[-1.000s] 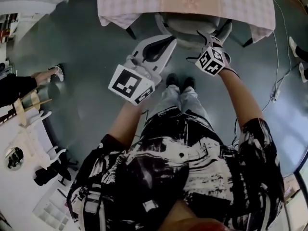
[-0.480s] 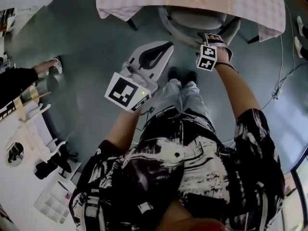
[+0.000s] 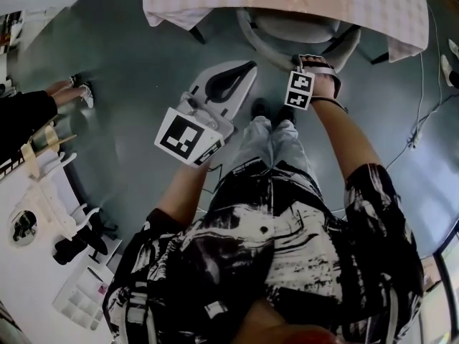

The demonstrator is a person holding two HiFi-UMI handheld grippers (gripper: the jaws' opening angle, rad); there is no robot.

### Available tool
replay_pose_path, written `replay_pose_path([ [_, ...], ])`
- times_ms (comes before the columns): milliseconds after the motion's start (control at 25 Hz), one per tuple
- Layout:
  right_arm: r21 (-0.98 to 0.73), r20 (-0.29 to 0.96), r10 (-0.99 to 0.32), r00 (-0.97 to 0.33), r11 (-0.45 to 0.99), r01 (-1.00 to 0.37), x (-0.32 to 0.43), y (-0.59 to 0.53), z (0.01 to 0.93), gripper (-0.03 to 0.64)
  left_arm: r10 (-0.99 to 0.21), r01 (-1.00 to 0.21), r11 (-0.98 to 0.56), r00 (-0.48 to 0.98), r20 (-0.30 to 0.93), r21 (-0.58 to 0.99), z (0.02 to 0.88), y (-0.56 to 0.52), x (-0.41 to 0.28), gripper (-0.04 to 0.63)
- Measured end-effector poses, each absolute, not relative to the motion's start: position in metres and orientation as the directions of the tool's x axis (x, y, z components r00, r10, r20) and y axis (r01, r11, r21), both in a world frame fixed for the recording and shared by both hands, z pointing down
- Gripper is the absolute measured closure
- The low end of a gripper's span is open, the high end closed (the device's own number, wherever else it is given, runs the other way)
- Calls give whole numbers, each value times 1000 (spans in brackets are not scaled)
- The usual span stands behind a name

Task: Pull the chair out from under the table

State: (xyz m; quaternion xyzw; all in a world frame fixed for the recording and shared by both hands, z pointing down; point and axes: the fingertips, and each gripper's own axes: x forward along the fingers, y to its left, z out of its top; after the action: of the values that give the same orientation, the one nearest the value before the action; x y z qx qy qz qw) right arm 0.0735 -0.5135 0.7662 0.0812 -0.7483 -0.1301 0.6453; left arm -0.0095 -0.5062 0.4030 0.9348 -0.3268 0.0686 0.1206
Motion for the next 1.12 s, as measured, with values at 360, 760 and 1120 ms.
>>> replay_pose_path([
  [360, 320, 941, -309, -138, 946, 61, 78, -510, 767, 498, -595, -630, -755, 775, 213, 185, 405, -505, -6, 594],
  [760, 308, 942, -292, -163, 948, 77, 77, -506, 770, 539, -599, -633, -751, 773, 209, 187, 408, -507, -7, 594],
  [1120, 303, 943, -289, -165, 950, 68, 76, -507, 773, 555, -602, -636, -749, 771, 209, 186, 415, -506, -11, 594],
])
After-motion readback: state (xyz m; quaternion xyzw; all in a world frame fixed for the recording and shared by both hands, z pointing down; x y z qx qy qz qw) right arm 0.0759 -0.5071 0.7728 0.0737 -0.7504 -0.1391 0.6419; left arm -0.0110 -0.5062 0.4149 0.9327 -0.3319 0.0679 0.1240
